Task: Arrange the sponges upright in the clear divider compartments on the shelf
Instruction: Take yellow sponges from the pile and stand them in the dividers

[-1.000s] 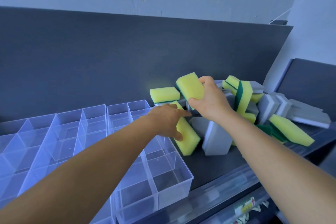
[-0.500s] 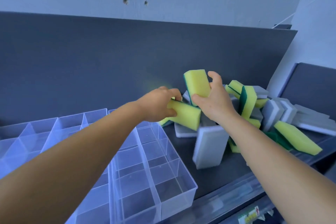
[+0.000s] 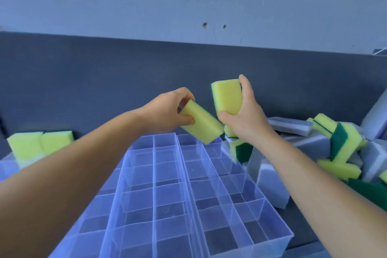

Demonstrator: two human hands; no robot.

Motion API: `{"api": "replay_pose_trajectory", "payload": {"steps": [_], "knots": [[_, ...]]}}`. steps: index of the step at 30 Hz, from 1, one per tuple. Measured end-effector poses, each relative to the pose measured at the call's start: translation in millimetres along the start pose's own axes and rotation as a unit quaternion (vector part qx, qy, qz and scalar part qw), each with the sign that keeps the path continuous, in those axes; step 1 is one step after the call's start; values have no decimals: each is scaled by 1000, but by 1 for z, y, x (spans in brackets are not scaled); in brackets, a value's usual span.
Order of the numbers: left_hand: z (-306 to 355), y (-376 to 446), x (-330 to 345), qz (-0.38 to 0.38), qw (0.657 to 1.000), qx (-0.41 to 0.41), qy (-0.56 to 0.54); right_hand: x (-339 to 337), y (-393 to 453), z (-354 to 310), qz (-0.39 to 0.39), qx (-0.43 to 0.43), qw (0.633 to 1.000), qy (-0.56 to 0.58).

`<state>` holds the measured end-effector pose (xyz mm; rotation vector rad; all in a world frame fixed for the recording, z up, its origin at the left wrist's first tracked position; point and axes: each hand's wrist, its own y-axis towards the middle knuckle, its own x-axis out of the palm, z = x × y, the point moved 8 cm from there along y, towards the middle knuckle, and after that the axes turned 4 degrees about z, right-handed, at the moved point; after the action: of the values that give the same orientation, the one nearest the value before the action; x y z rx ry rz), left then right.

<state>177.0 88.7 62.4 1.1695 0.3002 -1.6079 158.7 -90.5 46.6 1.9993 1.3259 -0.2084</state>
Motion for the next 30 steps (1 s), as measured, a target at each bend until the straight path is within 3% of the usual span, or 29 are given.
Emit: {"api": "replay_pose_trajectory", "payload": {"steps": [18, 30], "knots": [[-179, -137, -159, 46, 985, -121, 110, 207, -52, -168, -139, -89, 986, 24], [-251, -180, -184, 5, 971, -165, 175, 292, -77, -195, -211, -72, 974, 28]]}}
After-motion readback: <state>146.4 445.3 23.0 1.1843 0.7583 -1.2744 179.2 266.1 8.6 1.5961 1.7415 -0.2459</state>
